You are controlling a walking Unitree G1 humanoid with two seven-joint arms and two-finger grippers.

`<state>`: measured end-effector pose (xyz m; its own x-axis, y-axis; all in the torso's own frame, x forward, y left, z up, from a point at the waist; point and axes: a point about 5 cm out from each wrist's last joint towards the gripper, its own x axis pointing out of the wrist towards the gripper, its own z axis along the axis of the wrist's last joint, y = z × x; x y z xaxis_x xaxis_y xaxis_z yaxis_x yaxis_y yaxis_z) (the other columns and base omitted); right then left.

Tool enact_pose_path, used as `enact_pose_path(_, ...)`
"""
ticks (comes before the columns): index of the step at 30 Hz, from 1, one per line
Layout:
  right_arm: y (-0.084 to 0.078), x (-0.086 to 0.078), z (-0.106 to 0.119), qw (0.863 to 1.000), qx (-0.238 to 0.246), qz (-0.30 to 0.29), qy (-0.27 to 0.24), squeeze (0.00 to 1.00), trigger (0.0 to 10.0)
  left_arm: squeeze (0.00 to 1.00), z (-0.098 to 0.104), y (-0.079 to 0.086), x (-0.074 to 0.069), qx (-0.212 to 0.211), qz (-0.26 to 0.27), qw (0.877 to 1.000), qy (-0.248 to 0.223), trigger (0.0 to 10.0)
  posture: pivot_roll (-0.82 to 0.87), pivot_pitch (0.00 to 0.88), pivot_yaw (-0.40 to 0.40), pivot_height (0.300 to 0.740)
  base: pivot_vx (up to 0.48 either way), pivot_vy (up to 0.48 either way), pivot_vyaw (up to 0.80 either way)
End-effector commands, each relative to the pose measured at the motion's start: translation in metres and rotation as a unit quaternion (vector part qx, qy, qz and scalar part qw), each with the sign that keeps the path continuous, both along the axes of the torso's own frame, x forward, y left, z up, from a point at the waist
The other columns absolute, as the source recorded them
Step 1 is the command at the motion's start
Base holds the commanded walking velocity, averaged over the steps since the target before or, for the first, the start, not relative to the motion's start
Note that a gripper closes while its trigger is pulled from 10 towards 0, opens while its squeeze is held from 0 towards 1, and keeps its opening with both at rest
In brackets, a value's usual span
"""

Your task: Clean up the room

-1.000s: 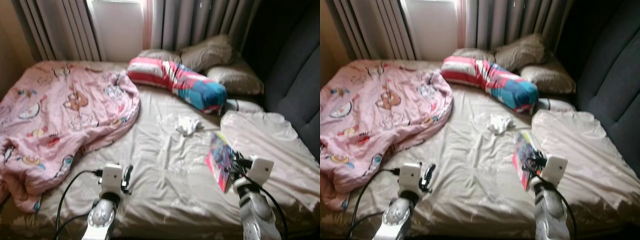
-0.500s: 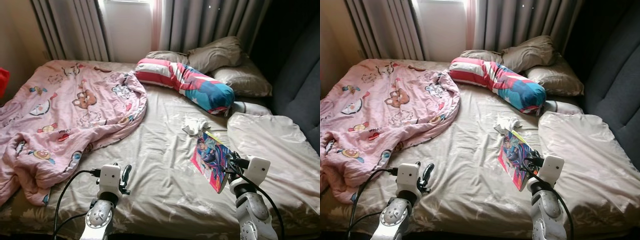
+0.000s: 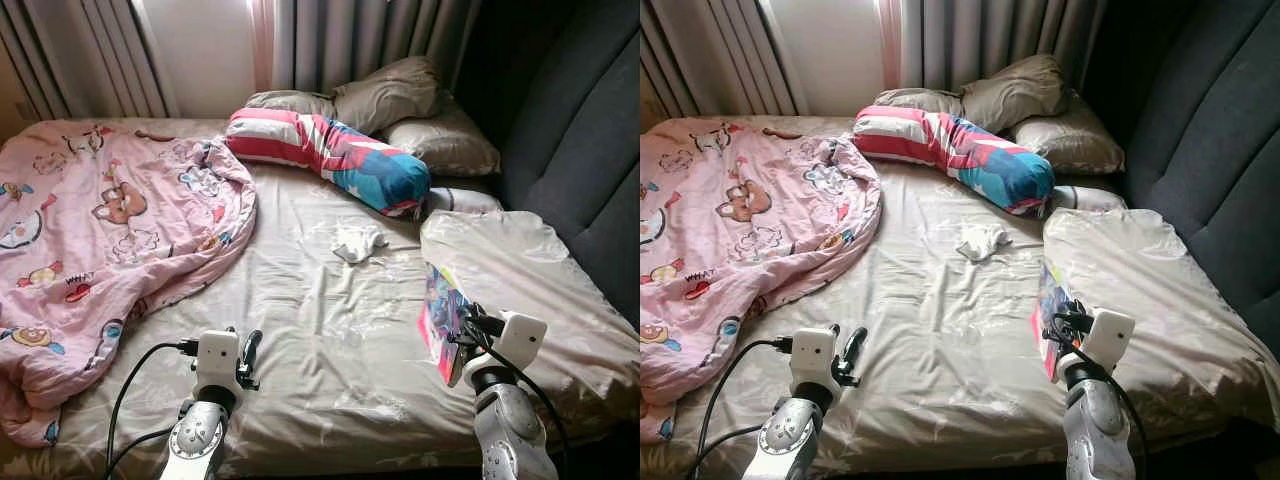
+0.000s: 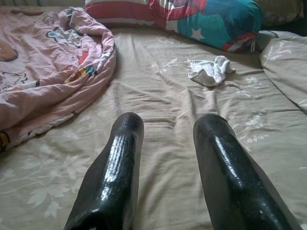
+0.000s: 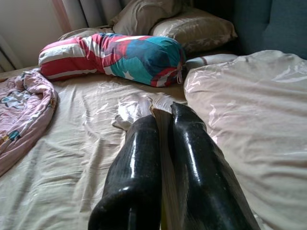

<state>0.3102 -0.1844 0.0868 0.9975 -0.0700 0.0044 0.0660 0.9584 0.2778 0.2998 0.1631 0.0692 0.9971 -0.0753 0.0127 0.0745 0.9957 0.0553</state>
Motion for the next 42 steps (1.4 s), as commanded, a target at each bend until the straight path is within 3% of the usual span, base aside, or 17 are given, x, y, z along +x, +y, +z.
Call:
enact_pose_path(1,-0.001,0.0021,0.0072,1.0,-0.007,-0.002,-0.019,0.0,10.0,0.0,-0.0024,-0.0012,-0.0022,0.002,-0.006,1.0,0.006,10.0,-0.06,0.162,-0.061,0.74,0.24,0.0,0.0)
enact_pose_path(25,0.0,0.0027,0.0083,1.0,-0.006,-0.001,-0.023,0.0,10.0,0.0,-0.0021,-0.0005,-0.0031,0.005,-0.005,1.0,0.007,10.0,-0.06,0.167,-0.062,0.74,0.273,0.0,0.0)
enact_pose_path(42,0.0004,0.0025,0.007,1.0,-0.006,0.0,-0.021,0.0,10.0,0.0,-0.0025,0.0004,-0.0038,0.01,-0.004,1.0,0.008,10.0,-0.06,0.17,-0.063,0.74,0.0,0.0,0.0)
